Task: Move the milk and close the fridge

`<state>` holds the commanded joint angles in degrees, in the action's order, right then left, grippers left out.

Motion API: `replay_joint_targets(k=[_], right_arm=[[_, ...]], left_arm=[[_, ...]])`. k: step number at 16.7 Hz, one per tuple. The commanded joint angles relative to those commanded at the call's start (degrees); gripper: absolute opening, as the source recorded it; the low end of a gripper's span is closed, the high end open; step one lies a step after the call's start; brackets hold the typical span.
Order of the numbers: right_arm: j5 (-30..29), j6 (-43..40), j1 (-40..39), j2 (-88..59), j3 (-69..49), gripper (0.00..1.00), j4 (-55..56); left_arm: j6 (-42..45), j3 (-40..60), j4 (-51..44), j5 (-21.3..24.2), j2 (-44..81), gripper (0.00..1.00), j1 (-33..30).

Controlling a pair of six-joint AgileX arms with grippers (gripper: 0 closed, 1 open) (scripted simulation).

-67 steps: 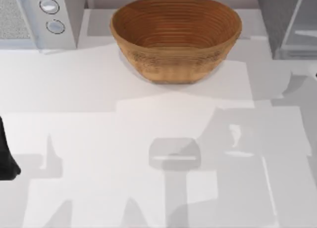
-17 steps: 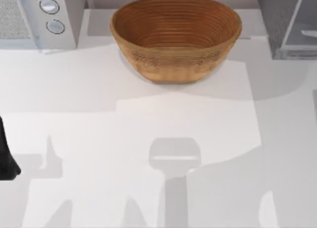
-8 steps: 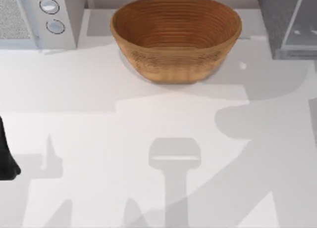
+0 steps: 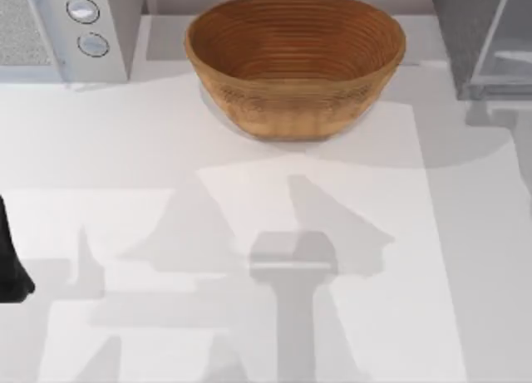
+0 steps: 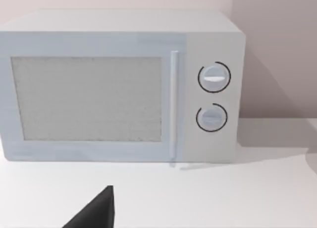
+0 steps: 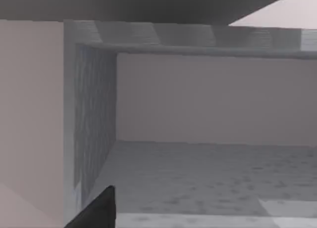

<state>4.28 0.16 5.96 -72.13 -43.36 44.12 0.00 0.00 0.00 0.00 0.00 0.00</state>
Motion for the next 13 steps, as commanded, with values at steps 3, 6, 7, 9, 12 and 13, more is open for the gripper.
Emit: replay_joint_targets(k=[3, 6, 7, 9, 12, 13], right_arm=[[-1.18, -0.32, -1.42, 20.86, 10.5, 1.0, -10.69], [-2.28, -0.43, -2.86, 40.0, 21.13, 1.0, -21.51], [-2.61, -0.43, -3.33, 45.66, 24.52, 1.0, -24.97], [-3.2, -0.39, -4.2, 55.58, 30.85, 1.0, -31.41], [-3.87, -0.27, -5.28, 66.24, 38.53, 1.0, -39.21], [-4.03, -0.23, -5.54, 68.61, 40.41, 1.0, -41.12]], left_arm=[[0.0, 0.0, 0.0, 0.0, 0.0, 1.0, 0.0], [0.0, 0.0, 0.0, 0.0, 0.0, 1.0, 0.0], [0.0, 0.0, 0.0, 0.0, 0.0, 1.0, 0.0], [0.0, 0.0, 0.0, 0.0, 0.0, 1.0, 0.0], [0.0, 0.0, 0.0, 0.0, 0.0, 1.0, 0.0], [0.0, 0.0, 0.0, 0.0, 0.0, 1.0, 0.0]])
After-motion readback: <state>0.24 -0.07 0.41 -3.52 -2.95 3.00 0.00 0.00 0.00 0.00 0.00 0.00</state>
